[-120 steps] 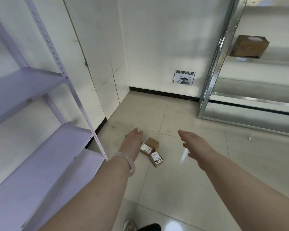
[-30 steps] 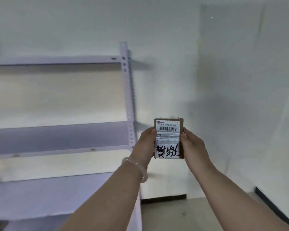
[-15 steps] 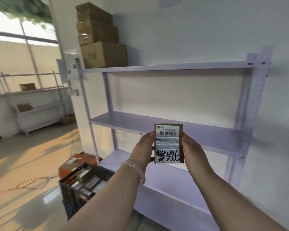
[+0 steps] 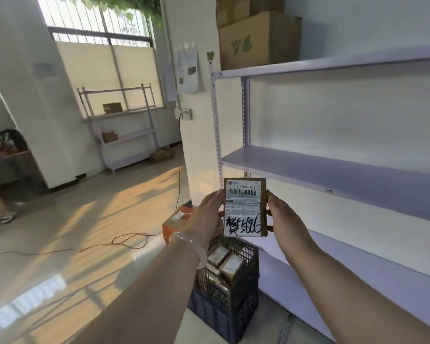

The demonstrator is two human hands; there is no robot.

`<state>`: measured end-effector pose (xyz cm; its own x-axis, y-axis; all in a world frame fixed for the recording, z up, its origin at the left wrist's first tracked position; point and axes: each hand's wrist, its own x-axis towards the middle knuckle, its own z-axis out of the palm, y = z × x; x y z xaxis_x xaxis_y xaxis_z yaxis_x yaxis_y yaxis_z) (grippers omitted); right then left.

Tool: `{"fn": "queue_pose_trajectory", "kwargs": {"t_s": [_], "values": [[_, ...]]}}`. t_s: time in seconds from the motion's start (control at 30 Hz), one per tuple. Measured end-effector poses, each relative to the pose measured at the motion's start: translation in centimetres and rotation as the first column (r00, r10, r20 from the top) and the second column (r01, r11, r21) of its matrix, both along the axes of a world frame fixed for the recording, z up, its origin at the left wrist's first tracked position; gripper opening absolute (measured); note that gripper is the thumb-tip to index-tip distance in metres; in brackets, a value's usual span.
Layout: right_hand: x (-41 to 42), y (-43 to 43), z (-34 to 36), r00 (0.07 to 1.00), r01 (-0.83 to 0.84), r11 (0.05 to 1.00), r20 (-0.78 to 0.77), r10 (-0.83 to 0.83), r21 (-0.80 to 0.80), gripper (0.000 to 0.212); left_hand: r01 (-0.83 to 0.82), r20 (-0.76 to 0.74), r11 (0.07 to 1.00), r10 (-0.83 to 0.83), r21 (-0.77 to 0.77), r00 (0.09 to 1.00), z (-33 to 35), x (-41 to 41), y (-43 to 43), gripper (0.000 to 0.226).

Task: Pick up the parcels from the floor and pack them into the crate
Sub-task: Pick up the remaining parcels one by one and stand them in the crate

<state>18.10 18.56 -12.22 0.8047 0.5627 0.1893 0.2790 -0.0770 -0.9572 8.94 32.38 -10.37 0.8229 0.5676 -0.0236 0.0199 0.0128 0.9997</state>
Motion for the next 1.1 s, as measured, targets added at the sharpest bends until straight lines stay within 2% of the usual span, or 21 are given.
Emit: {"fn": "queue_pose_trajectory", "kwargs": {"t_s": [0.27, 0.4, 0.47, 0.6, 0.73, 0.87, 0.93, 1.03, 1.1], "values": [[7.6, 9.7, -5.0, 0.998, -0.027, 0.996, -0.067, 0.021, -0.088, 0.041, -0.013, -0.077, 0.994, 0.005, -0.110, 0.997, -4.6, 6.8, 9.5, 0.022], [11.9, 13.4, -6.8, 0.990, -0.043, 0.993, -0.138, 0.029, -0.106, 0.039, -0.045, -0.147, 0.987, 0.022, -0.156, 0.989, -6.3, 11.2, 13.1, 0.033], [13.2, 14.9, -7.3, 0.991, -0.061, 0.990, -0.127, 0.045, -0.130, 0.035, -0.036, -0.167, 0.987, 0.010, -0.155, 0.986, -6.7, 12.5, 14.6, 0.036], [17.1, 19.7, -9.4, 0.989, -0.084, 0.984, -0.133, 0.064, -0.156, 0.044, -0.055, -0.220, 0.983, 0.016, -0.174, 0.975, -8.6, 16.1, 19.4, 0.032], [20.1, 23.5, -13.2, 0.960, -0.057, 0.989, -0.280, 0.017, -0.136, 0.036, -0.049, -0.285, 0.976, -0.014, -0.212, 0.958, -12.2, 19.8, 24.3, 0.034], [22.7, 28.6, -17.9, 0.947, -0.017, 0.971, -0.317, -0.061, -0.238, 0.038, -0.018, -0.362, 0.947, -0.105, -0.319, 0.926, -17.2, 24.4, 30.0, 0.023], [24.1, 32.3, -20.4, 0.915, 0.023, 0.970, -0.386, -0.118, -0.241, 0.042, -0.002, -0.397, 0.924, -0.163, -0.383, 0.903, -20.0, 26.7, 33.8, 0.020], [25.6, 38.6, -25.0, 0.862, 0.072, 0.964, -0.471, -0.189, -0.255, 0.036, 0.030, -0.450, 0.891, -0.258, -0.452, 0.855, -24.3, 29.6, 40.2, 0.020], [25.9, 42.1, -28.1, 0.792, 0.111, 0.952, -0.553, -0.259, -0.287, 0.036, 0.039, -0.514, 0.887, -0.302, -0.461, 0.803, -27.5, 30.9, 43.8, 0.026]]}}
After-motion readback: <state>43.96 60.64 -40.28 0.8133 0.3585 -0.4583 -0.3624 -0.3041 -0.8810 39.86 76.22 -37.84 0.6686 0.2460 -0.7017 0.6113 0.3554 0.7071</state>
